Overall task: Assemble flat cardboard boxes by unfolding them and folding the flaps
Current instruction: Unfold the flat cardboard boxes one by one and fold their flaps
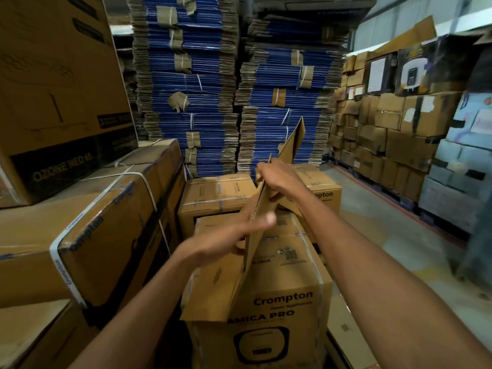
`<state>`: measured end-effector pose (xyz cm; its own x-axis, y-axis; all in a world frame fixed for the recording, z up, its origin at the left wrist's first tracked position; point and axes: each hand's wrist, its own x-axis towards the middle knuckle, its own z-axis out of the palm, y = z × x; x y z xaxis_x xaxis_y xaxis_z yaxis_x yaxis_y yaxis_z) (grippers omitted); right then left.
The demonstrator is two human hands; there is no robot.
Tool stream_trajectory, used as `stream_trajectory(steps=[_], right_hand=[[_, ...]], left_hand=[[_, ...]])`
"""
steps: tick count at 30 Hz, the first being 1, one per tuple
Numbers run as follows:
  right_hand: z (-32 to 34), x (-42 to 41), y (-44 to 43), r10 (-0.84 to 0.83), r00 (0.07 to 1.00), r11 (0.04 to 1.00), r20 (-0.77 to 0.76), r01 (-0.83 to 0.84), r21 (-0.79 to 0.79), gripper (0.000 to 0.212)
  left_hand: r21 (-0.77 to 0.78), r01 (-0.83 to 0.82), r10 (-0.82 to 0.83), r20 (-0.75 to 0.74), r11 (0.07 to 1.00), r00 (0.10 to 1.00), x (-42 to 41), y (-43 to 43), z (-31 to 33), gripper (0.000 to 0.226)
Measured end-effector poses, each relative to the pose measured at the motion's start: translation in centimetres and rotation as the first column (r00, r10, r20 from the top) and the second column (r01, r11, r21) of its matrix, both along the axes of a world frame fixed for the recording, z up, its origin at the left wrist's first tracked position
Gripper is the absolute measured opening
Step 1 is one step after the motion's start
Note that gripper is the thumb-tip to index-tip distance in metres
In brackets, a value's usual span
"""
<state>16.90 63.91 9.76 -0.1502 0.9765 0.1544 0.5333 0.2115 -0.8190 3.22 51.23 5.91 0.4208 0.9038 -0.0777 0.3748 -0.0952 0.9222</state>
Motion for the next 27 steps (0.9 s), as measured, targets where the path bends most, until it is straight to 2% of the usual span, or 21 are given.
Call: stream_trajectory(steps=[2, 3, 4, 5, 6, 7, 8, 10, 13, 16, 19, 21, 23, 25, 27], right_hand=[[-0.3, 0.0, 0.1, -0.01, 1.0, 1.0, -0.005, 0.01, 0.004, 0.039], [-0.3, -0.1, 0.2, -0.017, 1.0, 1.0, -0.002, 0.017, 0.002, 0.043], [-0.3, -0.2, 0.3, -0.024, 1.0, 1.0, -0.005, 0.024, -0.006, 0.049], [-0.4, -0.3, 0.5, -0.023, 1.0, 1.0, -0.015, 0.023, -0.011, 0.057], [-0.6, -0.3, 0.7, -0.009, 1.0, 1.0, -0.027, 0.009, -0.006, 0.066], [-0.7, -0.3, 0.9, 0.022, 0.998, 1.0, -0.051, -0.021, 0.008, 0.071], [-0.7, -0.3, 0.8, 0.054, 0.995, 0.998, -0.087, -0.052, 0.027, 0.072], [-0.9, 0.0, 0.5, 0.085, 0.984, 0.994, -0.159, -0.073, 0.077, 0.063], [-1.1, 0.4, -0.4, 0.092, 0.964, 0.989, -0.251, -0.06, 0.133, 0.048], [-1.1, 0.8, -2.3, 0.101, 0.951, 0.985, -0.292, -0.054, 0.165, 0.018], [-0.9, 1.9, -4.7, 0.133, 0.955, 0.983, -0.265, -0.093, 0.158, 0.036], [-1.2, 2.5, -6.2, 0.174, 0.959, 0.98, -0.223, -0.19, -0.051, 0.045], [-2.4, 2.9, -7.0, 0.176, 0.952, 0.904, -0.249, -0.257, -0.342, 0.06], [-4.7, 3.1, -7.1, 0.091, 0.906, 0.823, -0.414, -0.302, -0.481, 0.072], [-7.4, 3.4, -7.1, -0.041, 0.762, 0.771, -0.646, -0.388, -0.506, 0.076]], left_hand=[[0.102, 0.027, -0.009, -0.175, 0.994, 0.985, 0.2, -0.8, -1.7, 0.11], [0.173, -0.008, 0.06, -0.297, 0.985, 0.953, 0.3, -0.9, -2.6, 0.103], [0.254, -0.059, 0.155, -0.376, 0.965, 0.913, 0.3, -0.6, -3.4, 0.082], [0.314, -0.13, 0.259, -0.416, 0.94, 0.872, 0.3, -0.2, -4.0, 0.05], [0.347, -0.199, 0.338, -0.407, 0.917, 0.848, 0.5, 0.1, -4.3, 0.019], [0.38, -0.239, 0.385, -0.376, 0.894, 0.843, 0.7, 0.3, -4.3, 0.008], [0.426, -0.258, 0.417, -0.339, 0.867, 0.843, 1.1, 0.5, -3.8, 0.02], [0.427, -0.339, 0.474, -0.265, 0.838, 0.839, 1.8, 1.0, -2.4, 0.023], [0.355, -0.476, 0.524, -0.05, 0.805, 0.85, 2.6, 2.3, 0.2, 0.013], [0.249, -0.578, 0.551, 0.174, 0.777, 0.816, 2.8, 3.8, 2.5, 0.015], [0.035, -0.67, 0.607, 0.39, 0.742, 0.692, 2.5, 5.6, 3.9, 0.017], [-0.109, -0.704, 0.652, 0.498, 0.702, 0.572, 2.2, 6.4, 3.4, 0.015], [-0.267, -0.665, 0.656, 0.612, 0.698, 0.442, 2.2, 7.0, 1.9, 0.018], [-0.392, -0.612, 0.666, 0.676, 0.687, 0.315, 2.0, 7.7, -0.4, 0.025], [-0.49, -0.543, 0.678, 0.701, 0.682, 0.22, 2.1, 7.4, -2.6, 0.038]])
